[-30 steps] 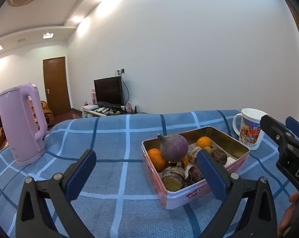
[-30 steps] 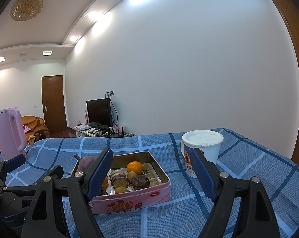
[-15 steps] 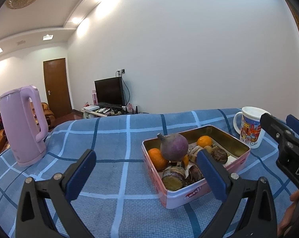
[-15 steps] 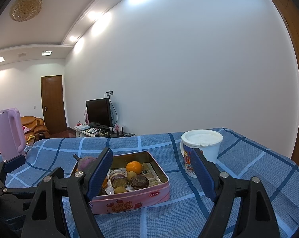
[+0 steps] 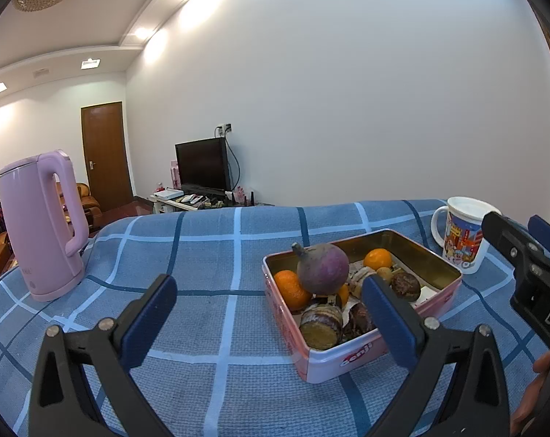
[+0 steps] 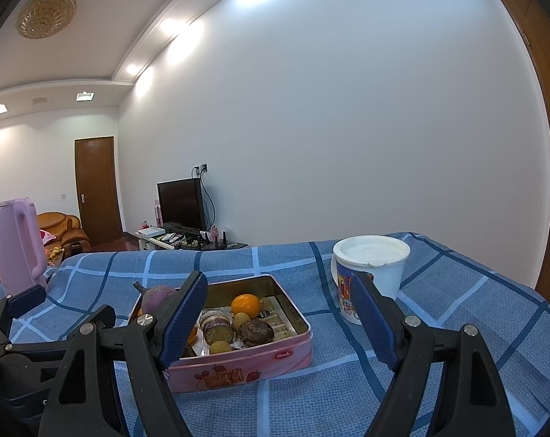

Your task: Organize fruits

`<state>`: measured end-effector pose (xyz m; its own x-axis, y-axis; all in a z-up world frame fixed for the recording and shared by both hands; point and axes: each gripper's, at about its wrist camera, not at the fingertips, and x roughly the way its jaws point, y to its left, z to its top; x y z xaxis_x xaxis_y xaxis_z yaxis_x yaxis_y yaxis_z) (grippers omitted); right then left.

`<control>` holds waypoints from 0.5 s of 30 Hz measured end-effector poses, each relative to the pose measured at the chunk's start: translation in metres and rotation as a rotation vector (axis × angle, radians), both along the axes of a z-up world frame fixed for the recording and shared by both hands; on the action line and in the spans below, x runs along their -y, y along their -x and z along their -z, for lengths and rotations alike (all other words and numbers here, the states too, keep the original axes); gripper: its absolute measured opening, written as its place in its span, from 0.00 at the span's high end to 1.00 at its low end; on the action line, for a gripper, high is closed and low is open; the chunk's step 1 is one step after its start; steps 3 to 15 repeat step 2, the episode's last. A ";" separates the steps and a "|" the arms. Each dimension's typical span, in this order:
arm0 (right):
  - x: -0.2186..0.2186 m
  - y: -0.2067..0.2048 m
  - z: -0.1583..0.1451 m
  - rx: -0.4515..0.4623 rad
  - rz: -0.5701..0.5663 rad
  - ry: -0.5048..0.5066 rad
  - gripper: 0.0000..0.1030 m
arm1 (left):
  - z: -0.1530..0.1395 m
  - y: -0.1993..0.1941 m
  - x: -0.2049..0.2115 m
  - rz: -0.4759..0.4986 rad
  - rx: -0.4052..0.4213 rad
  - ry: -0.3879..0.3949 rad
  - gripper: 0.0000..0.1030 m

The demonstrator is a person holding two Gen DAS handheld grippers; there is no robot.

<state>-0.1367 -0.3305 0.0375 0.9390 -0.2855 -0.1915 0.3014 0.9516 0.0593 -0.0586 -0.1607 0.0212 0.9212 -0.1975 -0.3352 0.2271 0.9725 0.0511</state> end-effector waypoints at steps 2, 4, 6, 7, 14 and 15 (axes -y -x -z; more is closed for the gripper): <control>0.000 -0.001 0.000 -0.004 0.005 -0.002 0.21 | 0.001 -0.002 0.000 -0.008 -0.007 -0.003 0.00; 0.000 -0.001 0.000 -0.004 0.005 -0.002 0.21 | 0.001 -0.002 0.000 -0.008 -0.007 -0.003 0.00; 0.000 -0.001 0.000 -0.004 0.005 -0.002 0.21 | 0.001 -0.002 0.000 -0.008 -0.007 -0.003 0.00; 0.000 -0.001 0.000 -0.004 0.005 -0.002 0.21 | 0.001 -0.002 0.000 -0.008 -0.007 -0.003 0.00; 0.000 -0.001 0.000 -0.004 0.005 -0.002 0.21 | 0.001 -0.002 0.000 -0.008 -0.007 -0.003 0.00; 0.000 -0.001 0.000 -0.004 0.005 -0.002 0.21 | 0.001 -0.002 0.000 -0.008 -0.007 -0.003 0.00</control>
